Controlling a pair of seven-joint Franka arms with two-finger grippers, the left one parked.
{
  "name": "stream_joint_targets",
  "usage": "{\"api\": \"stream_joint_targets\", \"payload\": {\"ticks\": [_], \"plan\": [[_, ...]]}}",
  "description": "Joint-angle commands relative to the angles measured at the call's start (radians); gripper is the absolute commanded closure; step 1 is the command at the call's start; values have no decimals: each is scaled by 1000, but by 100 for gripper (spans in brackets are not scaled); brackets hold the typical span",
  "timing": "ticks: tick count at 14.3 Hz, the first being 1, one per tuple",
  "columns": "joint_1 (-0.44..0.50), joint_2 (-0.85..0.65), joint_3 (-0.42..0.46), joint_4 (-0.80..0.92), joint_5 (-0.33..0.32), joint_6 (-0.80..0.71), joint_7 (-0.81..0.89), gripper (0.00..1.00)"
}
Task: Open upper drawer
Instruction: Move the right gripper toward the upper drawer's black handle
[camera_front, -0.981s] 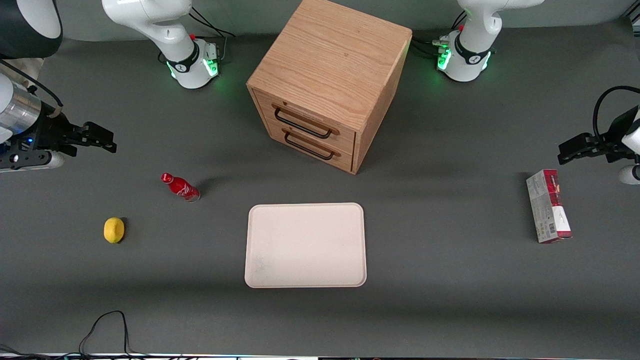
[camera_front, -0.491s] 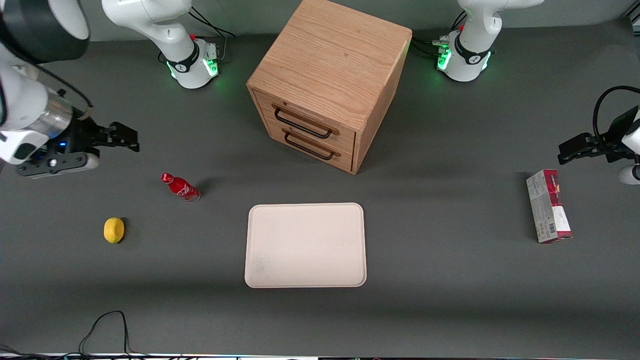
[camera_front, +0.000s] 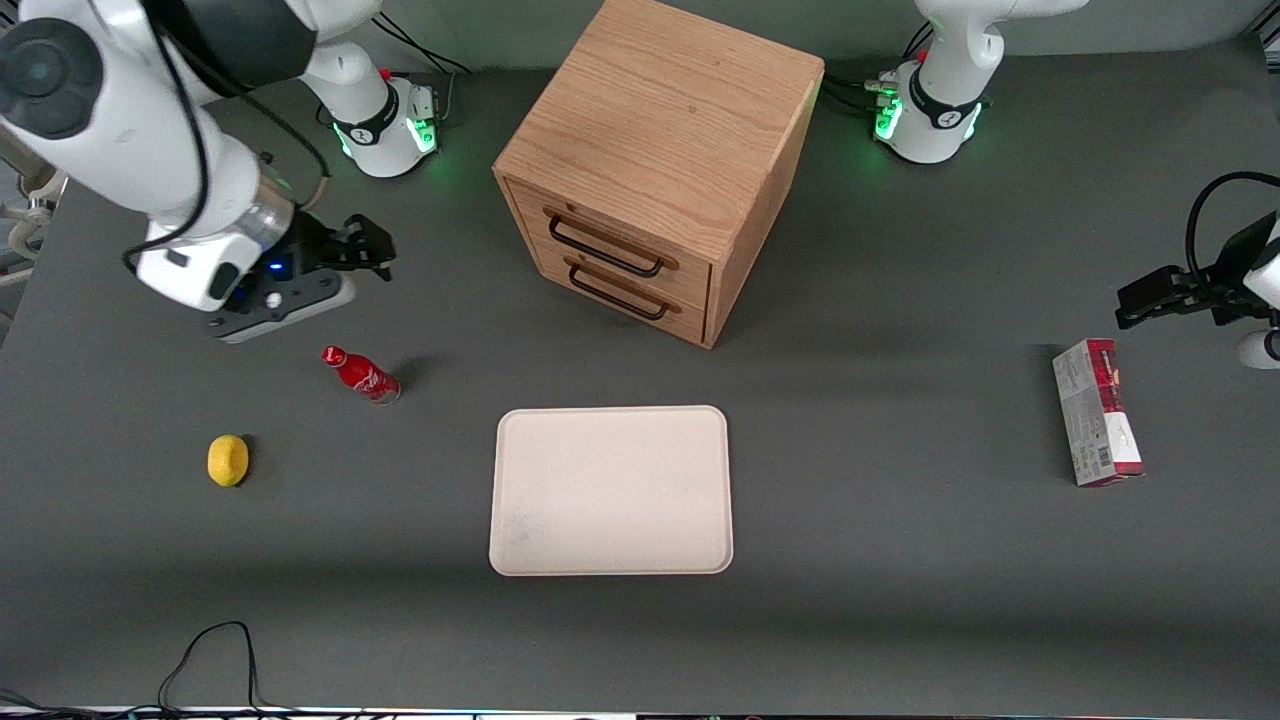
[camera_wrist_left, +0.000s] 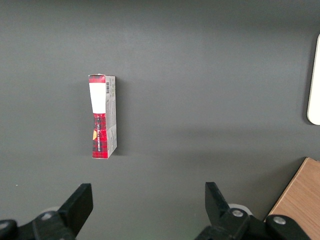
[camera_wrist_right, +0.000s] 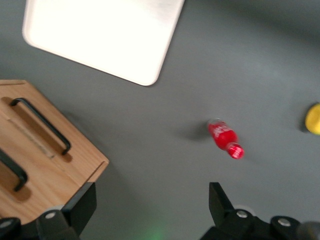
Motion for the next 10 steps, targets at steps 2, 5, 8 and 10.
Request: {"api": "stream_joint_targets", "payload": {"ticks": [2, 5, 8, 10], "plan": [[120, 124, -12, 122, 18, -21, 5, 0], [162, 178, -10, 154, 41, -18, 2, 0], [162, 198, -12, 157, 109, -7, -36, 0], [163, 214, -12, 160, 140, 7, -148, 0]]}}
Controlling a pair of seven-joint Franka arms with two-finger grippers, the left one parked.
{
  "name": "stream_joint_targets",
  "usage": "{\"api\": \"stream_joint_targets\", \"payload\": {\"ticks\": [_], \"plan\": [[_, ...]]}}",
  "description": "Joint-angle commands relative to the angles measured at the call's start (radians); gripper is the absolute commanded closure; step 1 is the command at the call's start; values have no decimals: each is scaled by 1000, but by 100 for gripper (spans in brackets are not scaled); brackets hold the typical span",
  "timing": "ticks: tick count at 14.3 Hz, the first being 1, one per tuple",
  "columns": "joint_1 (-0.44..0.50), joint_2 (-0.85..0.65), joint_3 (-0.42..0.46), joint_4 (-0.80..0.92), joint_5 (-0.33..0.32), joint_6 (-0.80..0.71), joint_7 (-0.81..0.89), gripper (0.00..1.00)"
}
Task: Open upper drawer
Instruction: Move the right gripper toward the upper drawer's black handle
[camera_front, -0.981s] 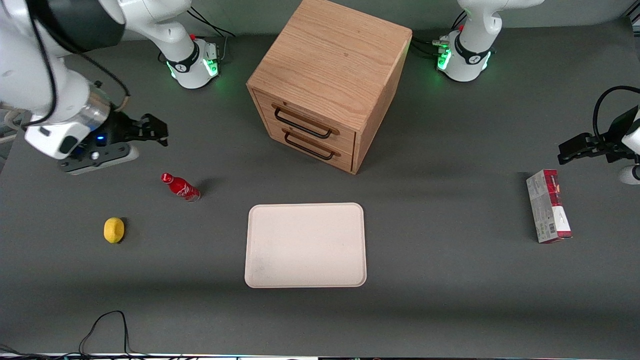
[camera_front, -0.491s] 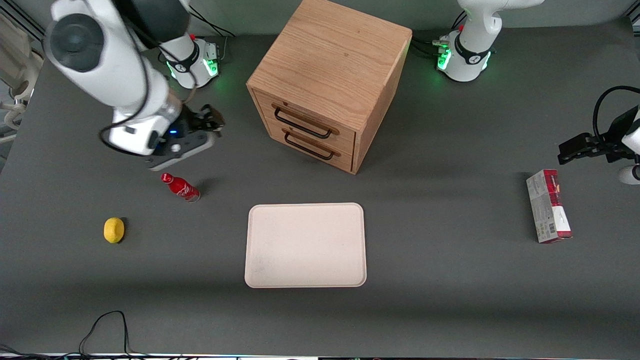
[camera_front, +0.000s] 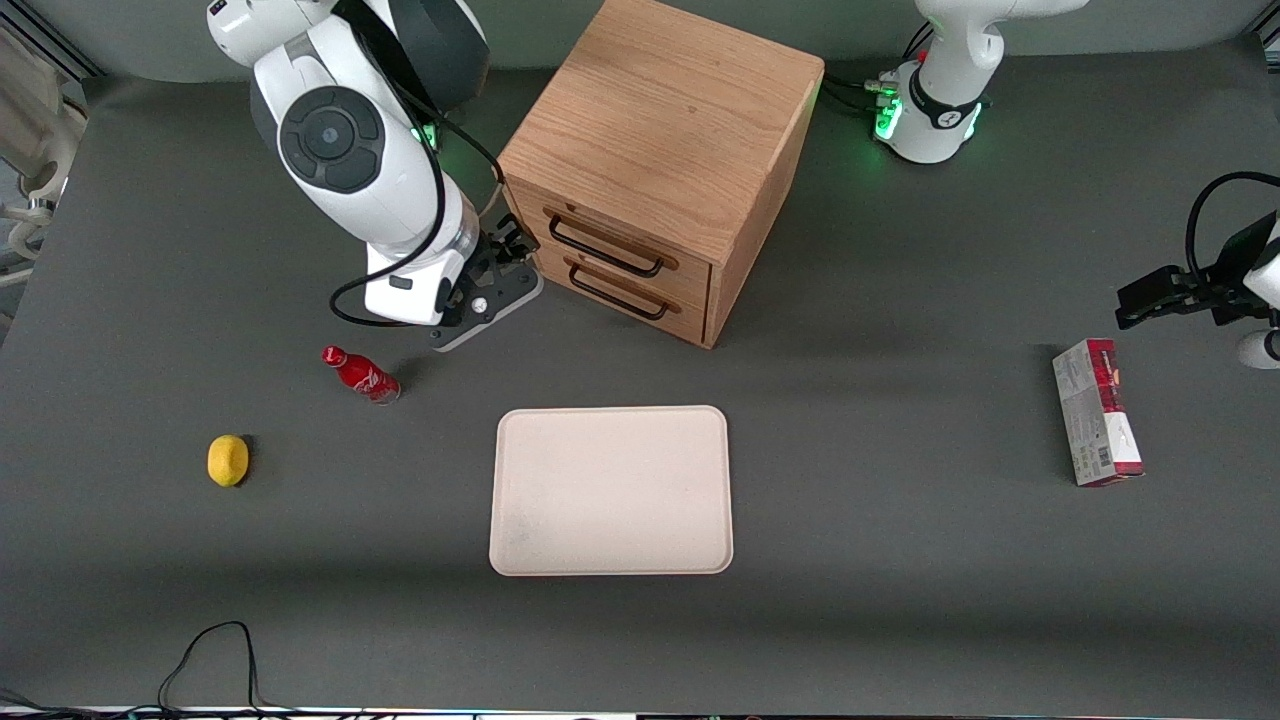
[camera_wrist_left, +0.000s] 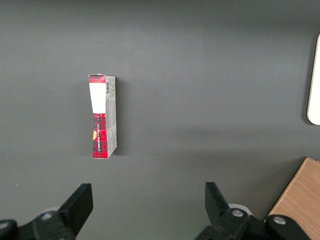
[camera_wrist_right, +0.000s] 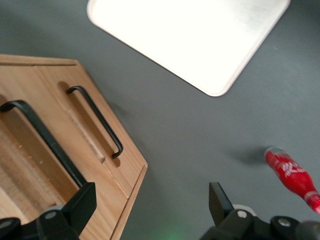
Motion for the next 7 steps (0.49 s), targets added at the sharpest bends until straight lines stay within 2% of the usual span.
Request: {"api": "stream_joint_targets", "payload": {"ticks": [1, 4, 7], "plan": [[7, 34, -9, 39, 48, 15, -142, 0], [30, 57, -4, 39, 48, 43, -236, 0], [29, 80, 8, 39, 124, 47, -250, 0]]}}
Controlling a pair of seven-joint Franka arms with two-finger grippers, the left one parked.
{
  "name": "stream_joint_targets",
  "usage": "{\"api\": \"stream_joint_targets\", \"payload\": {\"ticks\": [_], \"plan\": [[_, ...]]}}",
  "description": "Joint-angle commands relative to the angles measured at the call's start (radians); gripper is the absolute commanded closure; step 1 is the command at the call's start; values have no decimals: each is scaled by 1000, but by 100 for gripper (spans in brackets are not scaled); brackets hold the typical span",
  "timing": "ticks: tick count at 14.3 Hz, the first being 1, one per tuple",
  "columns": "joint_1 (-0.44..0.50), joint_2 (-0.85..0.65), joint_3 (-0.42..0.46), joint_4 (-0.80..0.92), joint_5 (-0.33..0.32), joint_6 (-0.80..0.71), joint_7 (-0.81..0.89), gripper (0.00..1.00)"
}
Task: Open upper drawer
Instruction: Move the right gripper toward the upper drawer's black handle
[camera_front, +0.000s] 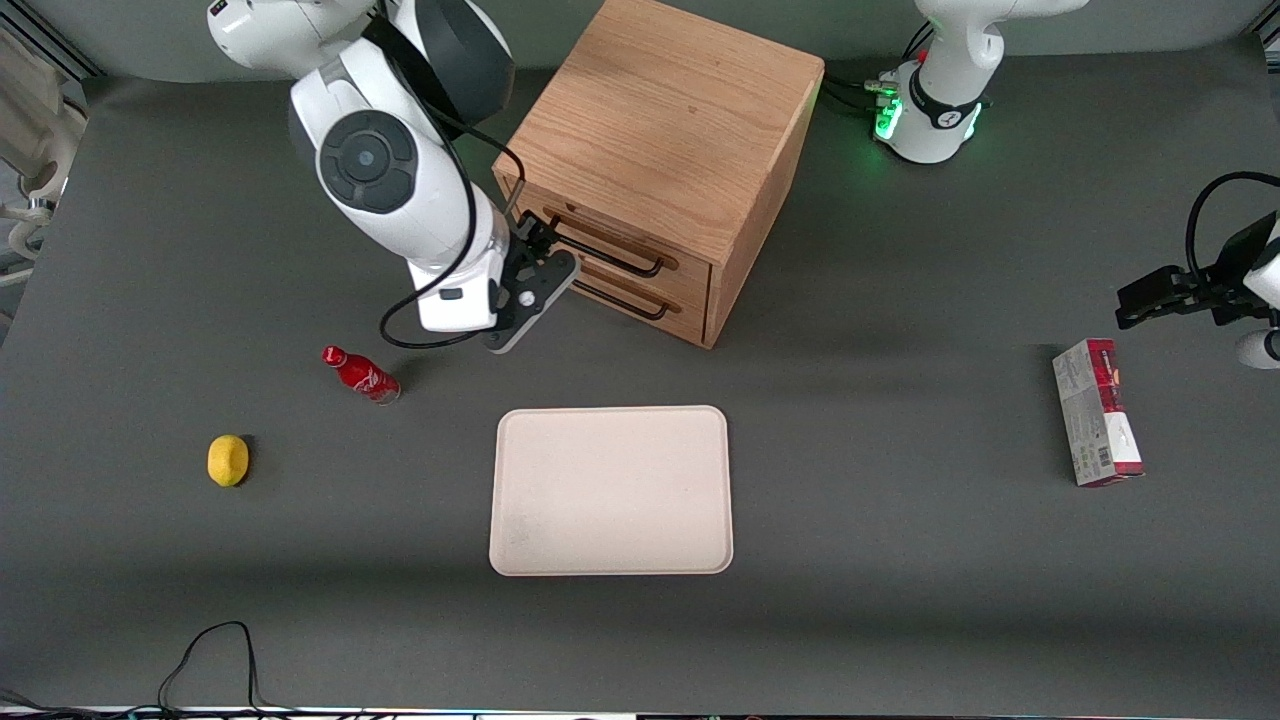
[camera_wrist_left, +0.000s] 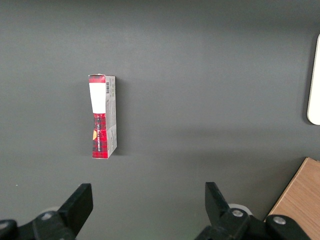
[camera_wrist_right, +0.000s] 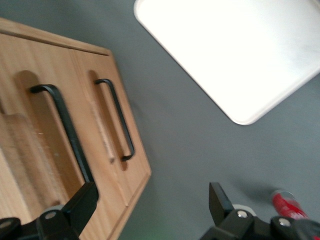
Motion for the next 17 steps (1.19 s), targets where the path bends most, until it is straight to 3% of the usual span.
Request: {"api": "stream_joint_targets", "payload": {"ticks": [1, 17], "plan": [[6, 43, -4, 37, 66, 3, -37, 0], [29, 113, 33, 45, 121, 16, -125, 0]]}}
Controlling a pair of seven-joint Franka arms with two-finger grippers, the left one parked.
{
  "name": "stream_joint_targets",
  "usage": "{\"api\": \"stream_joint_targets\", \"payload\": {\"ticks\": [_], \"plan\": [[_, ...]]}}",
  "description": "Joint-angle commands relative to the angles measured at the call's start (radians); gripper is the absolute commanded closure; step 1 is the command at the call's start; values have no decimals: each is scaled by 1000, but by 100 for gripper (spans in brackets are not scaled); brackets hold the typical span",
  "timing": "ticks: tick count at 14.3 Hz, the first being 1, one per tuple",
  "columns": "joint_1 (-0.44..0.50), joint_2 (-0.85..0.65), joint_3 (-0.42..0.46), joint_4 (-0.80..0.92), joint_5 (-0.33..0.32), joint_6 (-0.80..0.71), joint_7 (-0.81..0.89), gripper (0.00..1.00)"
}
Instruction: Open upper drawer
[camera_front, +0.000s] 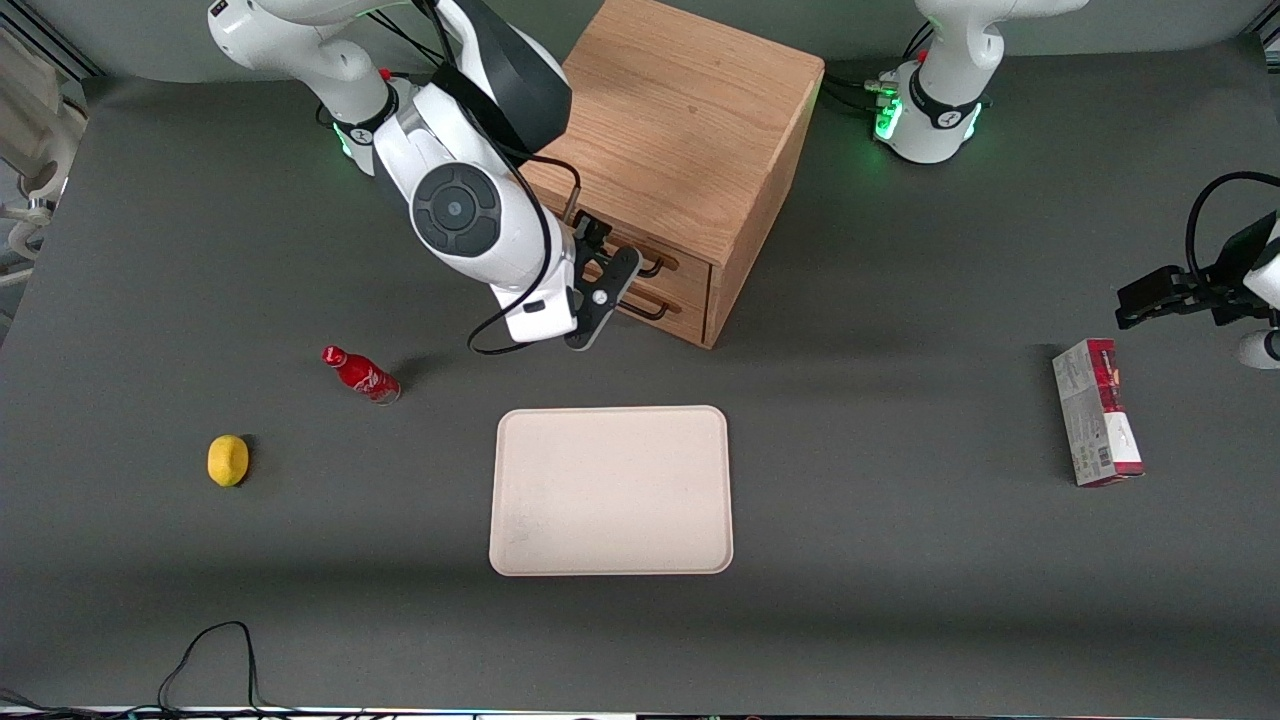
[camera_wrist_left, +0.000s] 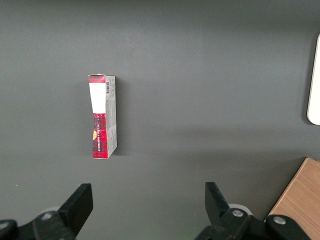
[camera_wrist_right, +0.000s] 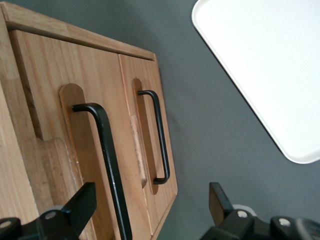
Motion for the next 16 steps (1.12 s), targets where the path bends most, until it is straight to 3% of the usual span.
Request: {"api": "stream_joint_targets", "payload": {"ticks": [1, 16], "plan": [[11, 23, -11, 8, 31, -10, -32, 0], [40, 14, -12, -76, 21, -6, -69, 0]]}}
